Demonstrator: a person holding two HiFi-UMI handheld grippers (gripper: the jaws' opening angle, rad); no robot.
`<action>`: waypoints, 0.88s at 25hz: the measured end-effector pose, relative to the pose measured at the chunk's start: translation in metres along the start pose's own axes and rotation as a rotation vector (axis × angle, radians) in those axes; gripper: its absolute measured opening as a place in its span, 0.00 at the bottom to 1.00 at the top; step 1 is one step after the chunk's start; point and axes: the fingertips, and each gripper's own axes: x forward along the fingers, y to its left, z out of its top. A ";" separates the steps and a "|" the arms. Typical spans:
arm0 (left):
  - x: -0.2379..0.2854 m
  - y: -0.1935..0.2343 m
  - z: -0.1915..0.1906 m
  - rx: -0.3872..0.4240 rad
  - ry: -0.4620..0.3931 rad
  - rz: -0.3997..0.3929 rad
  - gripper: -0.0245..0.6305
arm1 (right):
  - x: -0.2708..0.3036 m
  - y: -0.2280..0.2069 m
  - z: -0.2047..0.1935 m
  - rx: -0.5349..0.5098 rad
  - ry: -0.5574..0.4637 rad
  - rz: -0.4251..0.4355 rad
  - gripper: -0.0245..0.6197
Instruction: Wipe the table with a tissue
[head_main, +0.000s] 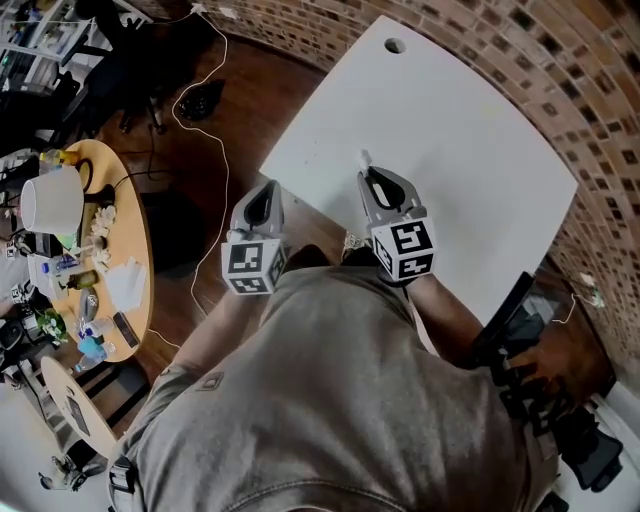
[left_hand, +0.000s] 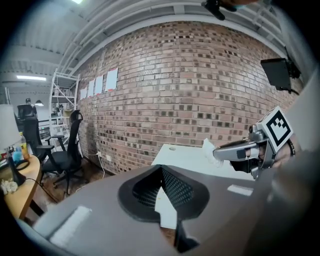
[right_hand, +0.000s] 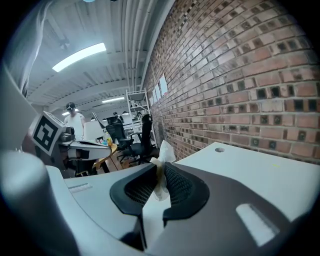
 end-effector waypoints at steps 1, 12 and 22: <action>0.003 0.001 0.000 -0.004 0.007 -0.004 0.04 | 0.003 -0.001 -0.001 0.004 0.007 -0.002 0.14; 0.049 0.043 -0.019 -0.049 0.075 -0.091 0.04 | 0.061 -0.008 -0.013 0.038 0.112 -0.092 0.14; 0.088 0.079 -0.036 -0.080 0.142 -0.171 0.04 | 0.112 -0.011 -0.035 0.044 0.255 -0.171 0.14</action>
